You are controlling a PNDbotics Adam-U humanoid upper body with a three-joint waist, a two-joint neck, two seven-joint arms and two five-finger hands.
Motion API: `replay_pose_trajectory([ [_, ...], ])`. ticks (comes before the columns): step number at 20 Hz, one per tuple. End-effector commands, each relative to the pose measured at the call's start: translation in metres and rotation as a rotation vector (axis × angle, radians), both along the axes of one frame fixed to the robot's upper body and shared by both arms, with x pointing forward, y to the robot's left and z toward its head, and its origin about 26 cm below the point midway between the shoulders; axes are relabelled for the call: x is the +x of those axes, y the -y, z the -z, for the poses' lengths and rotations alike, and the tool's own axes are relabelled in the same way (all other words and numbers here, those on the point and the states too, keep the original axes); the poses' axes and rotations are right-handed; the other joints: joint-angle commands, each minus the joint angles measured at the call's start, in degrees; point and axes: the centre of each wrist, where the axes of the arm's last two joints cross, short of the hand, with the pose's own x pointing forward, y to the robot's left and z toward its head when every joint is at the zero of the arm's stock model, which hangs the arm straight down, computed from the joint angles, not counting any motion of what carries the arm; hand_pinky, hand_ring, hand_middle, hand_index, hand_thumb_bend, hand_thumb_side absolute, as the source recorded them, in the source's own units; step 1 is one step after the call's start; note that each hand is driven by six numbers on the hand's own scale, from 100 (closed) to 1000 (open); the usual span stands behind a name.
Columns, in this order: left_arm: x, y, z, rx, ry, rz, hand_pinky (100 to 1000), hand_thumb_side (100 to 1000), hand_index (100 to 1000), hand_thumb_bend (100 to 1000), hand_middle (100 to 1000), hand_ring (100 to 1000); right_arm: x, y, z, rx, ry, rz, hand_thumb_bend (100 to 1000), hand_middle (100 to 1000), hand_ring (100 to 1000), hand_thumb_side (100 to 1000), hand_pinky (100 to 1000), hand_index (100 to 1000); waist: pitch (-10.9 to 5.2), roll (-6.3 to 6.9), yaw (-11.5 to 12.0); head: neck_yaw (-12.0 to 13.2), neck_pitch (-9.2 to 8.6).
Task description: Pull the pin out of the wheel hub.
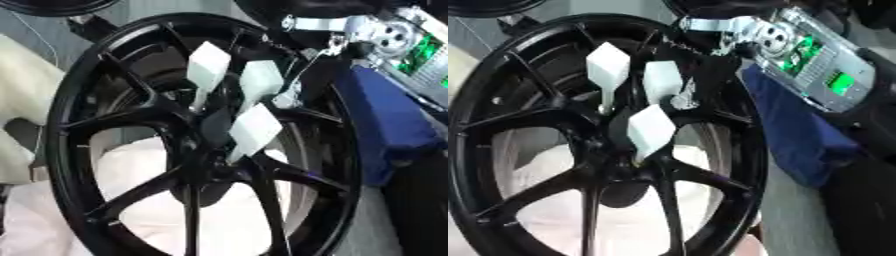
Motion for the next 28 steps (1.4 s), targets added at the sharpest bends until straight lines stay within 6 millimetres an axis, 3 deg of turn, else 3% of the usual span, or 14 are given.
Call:
replay_pose_trajectory([
  [1,-0.003,-0.003,-0.005,0.003,0.020,-0.013,975,656,705,147,515,576,-0.010,0.003,-0.019,0.003,0.058,0.004,332,354,589,124,690,399,-1.57,0.55,-0.19,0.00,0.15],
  [10,-0.004,-0.005,-0.003,0.001,0.014,-0.022,976,654,706,150,515,577,-0.035,0.006,-0.049,0.051,0.112,-0.041,330,338,568,142,682,378,-2.27,1.06,-0.87,0.17,0.55],
  [14,-0.004,-0.006,-0.002,-0.001,0.013,-0.030,976,652,706,149,515,572,-0.043,0.017,-0.067,0.109,0.140,-0.043,317,333,560,136,683,366,-2.45,1.45,-1.55,0.60,0.60],
  [20,-0.005,-0.009,0.000,-0.006,0.019,-0.049,975,648,706,148,513,568,-0.057,0.060,-0.085,0.234,0.237,0.061,279,341,565,104,689,366,-2.25,2.74,-3.60,1.75,0.01],
  [28,-0.007,-0.014,0.002,-0.012,0.038,-0.084,975,642,706,144,513,566,-0.064,0.123,-0.056,0.391,0.358,0.351,259,352,575,100,696,373,-1.42,5.30,-6.03,3.94,-1.36],
])
